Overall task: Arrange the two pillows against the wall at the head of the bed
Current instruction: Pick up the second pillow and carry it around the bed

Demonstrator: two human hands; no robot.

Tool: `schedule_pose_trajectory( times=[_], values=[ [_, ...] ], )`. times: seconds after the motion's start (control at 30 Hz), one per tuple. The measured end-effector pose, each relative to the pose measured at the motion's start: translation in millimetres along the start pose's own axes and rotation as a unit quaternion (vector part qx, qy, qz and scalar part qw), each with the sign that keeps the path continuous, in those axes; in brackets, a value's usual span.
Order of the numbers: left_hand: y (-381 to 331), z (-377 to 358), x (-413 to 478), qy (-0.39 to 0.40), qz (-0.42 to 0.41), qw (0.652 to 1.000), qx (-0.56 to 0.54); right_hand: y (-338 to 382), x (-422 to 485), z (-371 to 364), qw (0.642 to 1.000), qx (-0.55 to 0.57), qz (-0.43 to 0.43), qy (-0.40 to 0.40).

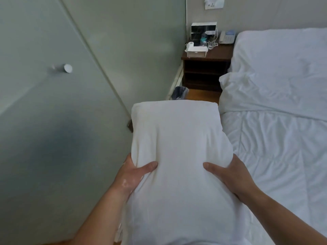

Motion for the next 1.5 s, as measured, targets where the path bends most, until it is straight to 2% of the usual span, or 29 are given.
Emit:
schedule_pose_trajectory(
  times=[0.43,0.63,0.83,1.13,1.5],
  values=[
    [-141,-48,256,0.173,-0.055,0.983,0.036,79,169,-12,0.985,0.057,-0.034,-0.157],
    [-195,-80,343,0.202,-0.065,0.976,0.047,112,244,1,0.974,0.053,-0.047,-0.214],
    [-246,-131,435,0.209,-0.061,0.974,0.065,132,346,30,0.972,0.059,-0.051,-0.22],
    [-351,-225,549,0.216,-0.069,0.971,0.073,190,499,113,0.977,0.062,-0.043,-0.199],
    [-452,-322,689,0.264,-0.083,0.956,0.096,233,651,168,0.96,0.071,-0.074,-0.259]
  ],
)
Point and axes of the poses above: each hand's wrist, its own x-axis towards the middle knuckle, its own z-axis out of the back of the hand, y = z × x, the point moved 5 cm from there along x, towards the middle knuckle, and after that the axes turned 3 degrees about -x, right-handed, at the moved point
